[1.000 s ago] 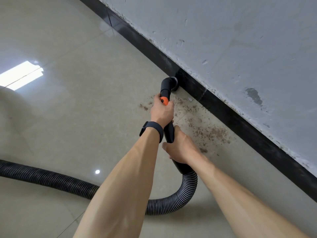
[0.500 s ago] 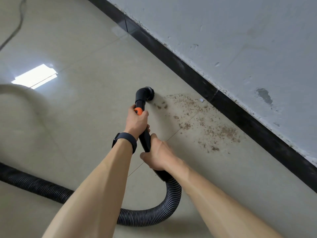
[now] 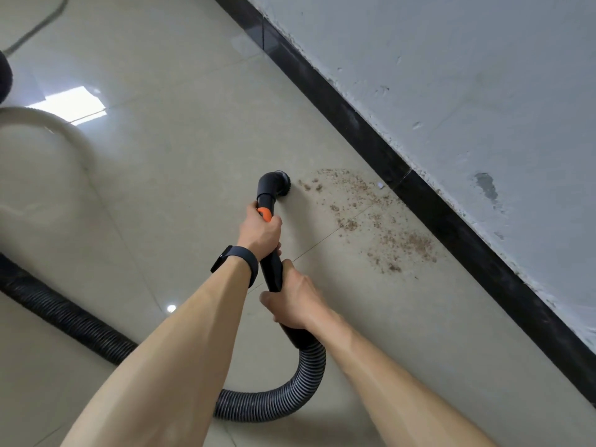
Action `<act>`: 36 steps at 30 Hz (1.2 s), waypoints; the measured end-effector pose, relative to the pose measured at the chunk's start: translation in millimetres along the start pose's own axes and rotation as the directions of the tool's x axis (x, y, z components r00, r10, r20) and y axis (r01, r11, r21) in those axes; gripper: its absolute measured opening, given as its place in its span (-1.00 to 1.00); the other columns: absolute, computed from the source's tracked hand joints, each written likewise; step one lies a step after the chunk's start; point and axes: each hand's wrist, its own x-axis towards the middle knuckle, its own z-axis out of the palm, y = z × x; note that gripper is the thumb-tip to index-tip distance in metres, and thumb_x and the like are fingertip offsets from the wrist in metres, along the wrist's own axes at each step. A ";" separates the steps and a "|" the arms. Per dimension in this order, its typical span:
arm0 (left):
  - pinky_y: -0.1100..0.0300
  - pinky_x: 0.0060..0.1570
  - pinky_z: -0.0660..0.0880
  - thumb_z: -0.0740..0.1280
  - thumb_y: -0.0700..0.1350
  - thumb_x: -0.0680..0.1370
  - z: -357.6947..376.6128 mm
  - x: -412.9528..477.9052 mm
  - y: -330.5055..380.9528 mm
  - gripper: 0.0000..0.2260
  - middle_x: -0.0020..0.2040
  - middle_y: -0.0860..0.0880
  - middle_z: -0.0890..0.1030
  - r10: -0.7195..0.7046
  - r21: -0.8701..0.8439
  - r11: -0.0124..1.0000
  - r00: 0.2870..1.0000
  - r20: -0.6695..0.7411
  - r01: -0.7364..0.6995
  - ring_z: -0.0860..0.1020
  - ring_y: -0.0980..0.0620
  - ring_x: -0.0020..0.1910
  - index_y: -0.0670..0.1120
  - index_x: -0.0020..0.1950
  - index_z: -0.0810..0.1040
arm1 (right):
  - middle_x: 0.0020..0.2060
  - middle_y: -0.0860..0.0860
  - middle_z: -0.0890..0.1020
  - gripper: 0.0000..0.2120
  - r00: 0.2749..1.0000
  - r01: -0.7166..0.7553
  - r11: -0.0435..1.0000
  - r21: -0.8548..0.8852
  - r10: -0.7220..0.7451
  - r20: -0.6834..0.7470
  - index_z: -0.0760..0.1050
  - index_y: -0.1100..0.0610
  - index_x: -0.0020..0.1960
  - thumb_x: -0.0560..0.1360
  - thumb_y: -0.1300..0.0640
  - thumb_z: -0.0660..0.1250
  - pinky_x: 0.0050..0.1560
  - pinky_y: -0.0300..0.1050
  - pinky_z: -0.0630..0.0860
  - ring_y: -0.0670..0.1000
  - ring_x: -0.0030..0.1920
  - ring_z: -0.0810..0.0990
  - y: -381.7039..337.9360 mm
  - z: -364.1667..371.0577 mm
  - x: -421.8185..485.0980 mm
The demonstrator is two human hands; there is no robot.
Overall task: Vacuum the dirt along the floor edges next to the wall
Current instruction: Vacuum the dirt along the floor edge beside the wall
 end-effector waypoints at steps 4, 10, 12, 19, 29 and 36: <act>0.09 -0.42 0.57 0.20 -0.13 0.58 6.5 2.7 3.6 -0.54 0.01 -0.17 0.49 -0.001 -0.022 1.000 1.000 0.014 0.001 0.53 -0.12 -0.38 0.00 0.48 0.21 | -0.09 0.14 0.68 -0.67 1.000 -0.008 1.000 -0.006 0.008 -0.013 0.32 0.07 0.10 0.41 0.00 0.32 0.01 0.11 0.65 0.21 -0.04 0.68 5.2 -7.2 3.2; 0.11 -0.42 0.54 0.19 -0.13 0.59 24.2 7.1 11.8 -0.57 -0.01 -0.16 0.49 0.025 -0.024 0.999 0.998 0.055 -0.024 0.53 -0.14 -0.33 -0.01 0.45 0.21 | -0.10 0.14 0.69 -0.68 0.999 -0.023 0.999 0.023 0.023 -0.030 0.33 0.04 0.13 0.43 0.03 0.32 -0.03 0.09 0.66 0.15 -0.12 0.71 16.5 -17.8 9.8; 0.12 -0.45 0.53 0.18 -0.13 0.59 32.6 9.8 15.4 -0.59 -0.05 -0.14 0.48 0.032 -0.023 0.999 0.998 0.056 -0.030 0.52 -0.14 -0.35 -0.03 0.44 0.22 | -0.12 0.14 0.70 -0.70 0.999 -0.030 0.999 0.027 0.031 -0.037 0.33 0.06 0.12 0.44 0.05 0.32 -0.01 0.09 0.65 0.13 -0.13 0.71 21.3 -23.6 12.0; -0.06 -0.29 0.65 0.18 -0.13 0.57 61.8 15.8 30.0 -0.54 -0.08 -0.12 0.50 0.054 0.011 0.998 0.996 0.074 -0.055 0.57 -0.18 -0.33 -0.02 0.48 0.21 | -0.27 0.07 0.71 -0.71 0.996 -0.044 0.996 0.077 0.050 -0.078 0.35 0.02 0.10 0.41 0.05 0.30 -0.01 0.12 0.66 0.10 -0.19 0.72 41.0 -44.8 23.5; -0.15 -0.12 0.65 0.19 -0.07 0.57 108.6 27.0 47.2 -0.48 0.07 -0.18 0.54 0.101 0.083 0.990 0.986 0.133 -0.113 0.64 -0.23 -0.14 0.01 0.53 0.15 | -0.20 0.08 0.70 -0.75 0.992 -0.044 0.988 0.149 0.060 -0.107 0.37 0.04 0.10 0.46 0.07 0.32 -0.10 0.03 0.67 0.03 -0.25 0.72 71.0 -79.9 31.5; -0.14 -0.11 0.65 0.22 -0.06 0.59 137.4 30.4 54.2 -0.49 0.03 -0.15 0.55 0.137 0.132 0.978 0.975 0.174 -0.161 0.63 -0.19 -0.16 0.01 0.52 0.15 | -0.27 0.05 0.68 -0.77 0.987 -0.056 0.973 0.223 0.087 -0.134 0.38 0.05 0.09 0.46 0.09 0.31 -0.16 -0.04 0.61 0.02 -0.28 0.71 90.1 -91.1 32.8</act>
